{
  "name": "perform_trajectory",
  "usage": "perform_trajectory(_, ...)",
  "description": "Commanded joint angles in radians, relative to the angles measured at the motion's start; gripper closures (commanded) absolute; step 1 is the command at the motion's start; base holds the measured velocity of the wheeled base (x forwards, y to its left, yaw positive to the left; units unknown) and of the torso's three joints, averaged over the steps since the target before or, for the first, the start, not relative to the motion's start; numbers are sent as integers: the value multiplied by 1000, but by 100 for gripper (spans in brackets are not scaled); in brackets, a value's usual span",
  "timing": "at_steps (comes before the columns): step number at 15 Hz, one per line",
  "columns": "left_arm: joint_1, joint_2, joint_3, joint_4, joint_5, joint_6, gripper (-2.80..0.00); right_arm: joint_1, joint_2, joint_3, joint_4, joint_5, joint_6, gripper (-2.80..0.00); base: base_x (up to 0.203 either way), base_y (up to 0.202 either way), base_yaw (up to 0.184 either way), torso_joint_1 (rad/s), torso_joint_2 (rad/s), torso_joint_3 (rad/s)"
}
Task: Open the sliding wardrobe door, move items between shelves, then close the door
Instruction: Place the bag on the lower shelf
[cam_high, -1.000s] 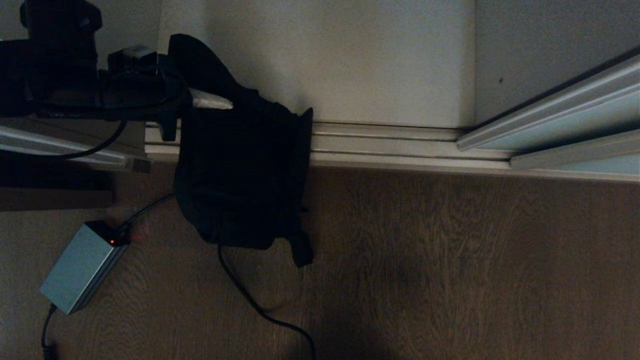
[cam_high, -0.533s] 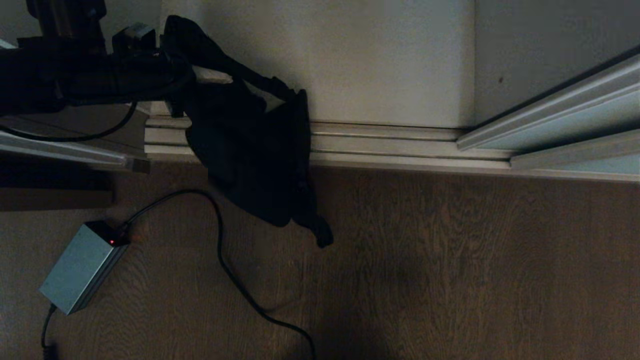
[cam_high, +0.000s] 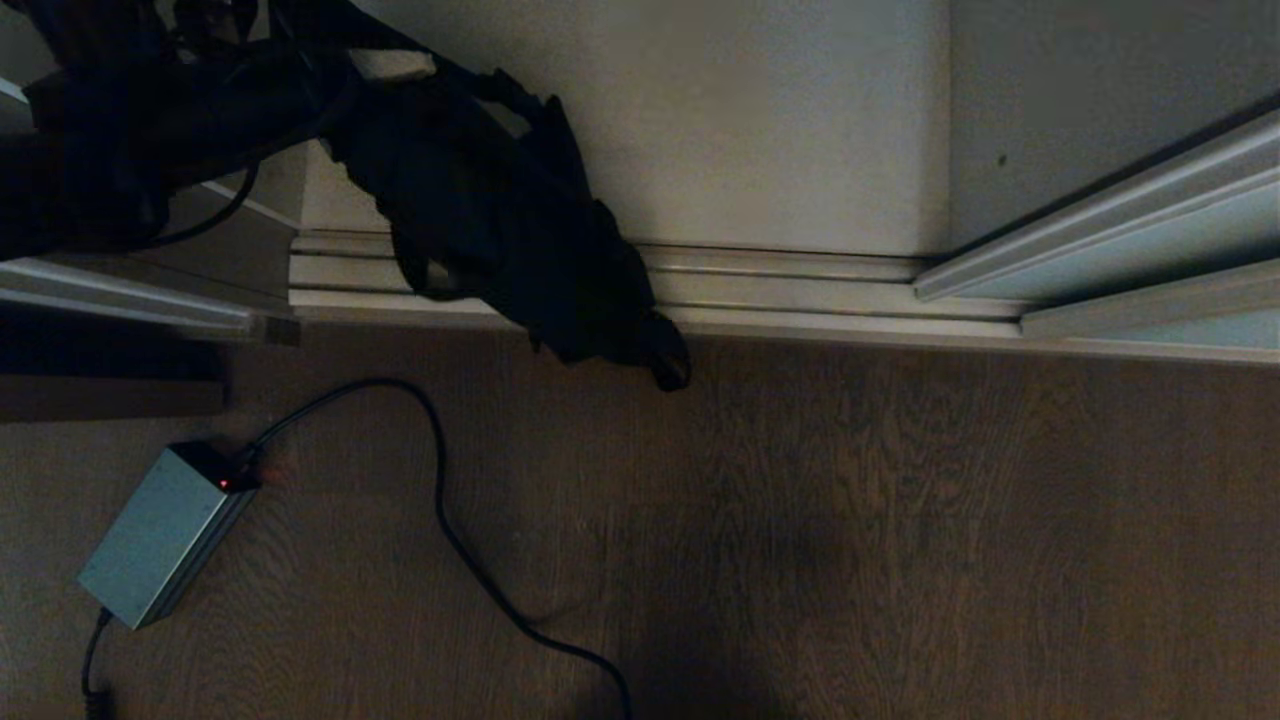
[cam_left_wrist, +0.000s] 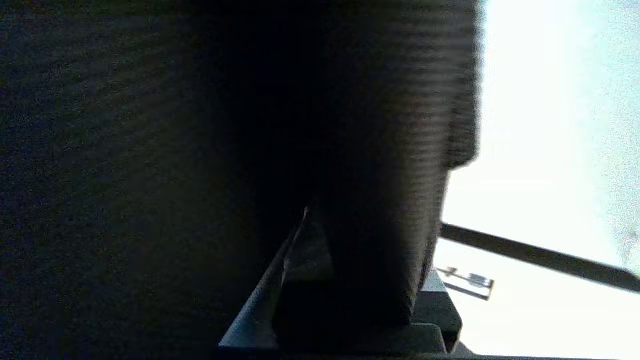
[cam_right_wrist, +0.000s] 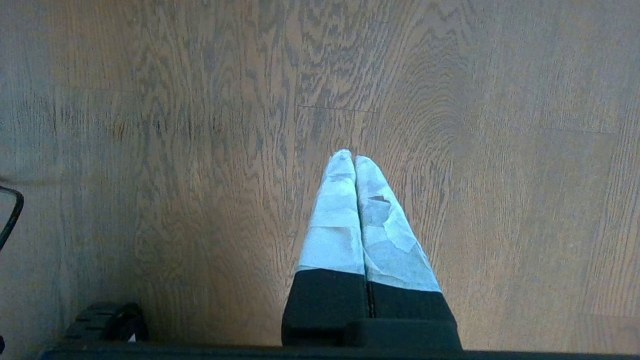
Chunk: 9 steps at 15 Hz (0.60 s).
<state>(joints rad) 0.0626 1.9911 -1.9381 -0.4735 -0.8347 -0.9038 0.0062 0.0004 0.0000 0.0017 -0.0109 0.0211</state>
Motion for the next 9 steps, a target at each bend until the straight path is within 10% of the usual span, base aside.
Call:
perform_trajectory(1, -1, 14, 1, -92, -4, -5, 0, 1, -3, 0, 0, 0, 0, 0, 0, 0, 0, 0, 0, 0)
perform_trajectory(9, 2, 125, -1, -438, 33, 1, 0, 1, -3, 0, 0, 0, 0, 0, 0, 0, 0, 0, 0, 0)
